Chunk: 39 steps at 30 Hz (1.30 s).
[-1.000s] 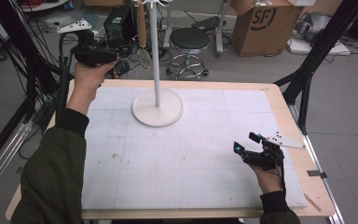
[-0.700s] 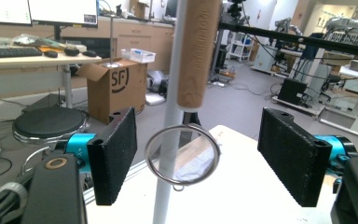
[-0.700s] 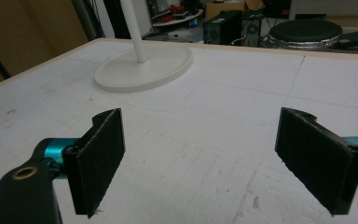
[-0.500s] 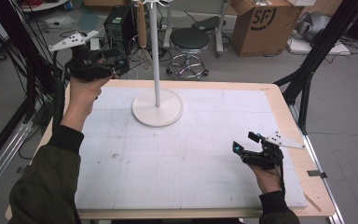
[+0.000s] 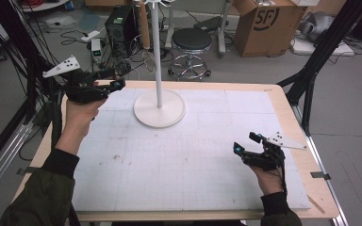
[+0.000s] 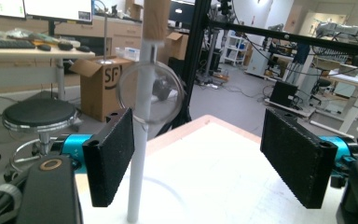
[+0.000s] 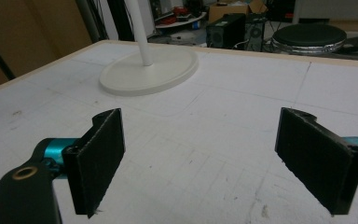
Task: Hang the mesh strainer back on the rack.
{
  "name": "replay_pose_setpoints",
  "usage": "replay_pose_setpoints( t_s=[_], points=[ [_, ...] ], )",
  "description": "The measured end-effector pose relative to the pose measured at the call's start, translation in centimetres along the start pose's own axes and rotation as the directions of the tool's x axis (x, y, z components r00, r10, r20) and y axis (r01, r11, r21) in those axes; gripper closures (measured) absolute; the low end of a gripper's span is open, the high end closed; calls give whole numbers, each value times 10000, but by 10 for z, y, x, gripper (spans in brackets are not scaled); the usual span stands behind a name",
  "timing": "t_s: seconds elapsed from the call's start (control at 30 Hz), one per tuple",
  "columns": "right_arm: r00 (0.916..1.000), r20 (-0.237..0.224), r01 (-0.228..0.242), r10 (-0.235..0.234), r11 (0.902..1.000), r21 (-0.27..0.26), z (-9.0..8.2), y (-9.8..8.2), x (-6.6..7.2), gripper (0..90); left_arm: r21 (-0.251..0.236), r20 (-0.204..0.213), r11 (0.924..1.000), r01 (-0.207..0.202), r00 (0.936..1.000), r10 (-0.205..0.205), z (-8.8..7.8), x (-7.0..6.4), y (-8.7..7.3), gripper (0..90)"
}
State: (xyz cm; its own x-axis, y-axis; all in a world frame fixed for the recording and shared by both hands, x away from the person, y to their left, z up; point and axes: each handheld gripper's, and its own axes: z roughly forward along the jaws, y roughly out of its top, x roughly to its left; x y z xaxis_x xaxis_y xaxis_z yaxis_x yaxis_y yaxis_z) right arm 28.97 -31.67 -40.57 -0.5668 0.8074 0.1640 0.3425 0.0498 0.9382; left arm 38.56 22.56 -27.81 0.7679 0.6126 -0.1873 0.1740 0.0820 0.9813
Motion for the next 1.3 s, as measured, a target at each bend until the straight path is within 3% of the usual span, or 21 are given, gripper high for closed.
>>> replay_pose_setpoints(
  t_s=[0.23, 0.43, 0.53, 0.8, 1.07, 1.3],
  points=[
    [10000, -4, 71, -71, 10000, -9, 1, 1, 3, 149, 22, -118, 9995, 308, 9995, -308, -10, -5, -27, 251],
    [9999, -30, 110, -110, 9999, -59, 0, 2, 6, 149, -150, 15, 9987, 488, 9988, -488, -20, -12, -38, 251],
    [9999, -70, 109, -109, 9999, -35, 1, 2, 7, 149, -120, -61, 9994, 333, 9994, -334, -24, -18, -41, 251],
    [9999, -149, 53, -54, 10000, -67, -1, 1, 8, 149, -183, -74, 9989, 427, 9991, -428, -37, -27, -62, 248],
    [9998, -153, 102, -103, 9999, -71, 0, 1, 11, 149, 56, -25, 9994, 330, 9995, -330, -40, -37, -80, 245],
    [9997, -207, 103, -103, 9999, -9, 4, 1, 15, 150, -14, -26, 9995, 309, 9995, -309, -44, -46, -93, 245]
  ],
)
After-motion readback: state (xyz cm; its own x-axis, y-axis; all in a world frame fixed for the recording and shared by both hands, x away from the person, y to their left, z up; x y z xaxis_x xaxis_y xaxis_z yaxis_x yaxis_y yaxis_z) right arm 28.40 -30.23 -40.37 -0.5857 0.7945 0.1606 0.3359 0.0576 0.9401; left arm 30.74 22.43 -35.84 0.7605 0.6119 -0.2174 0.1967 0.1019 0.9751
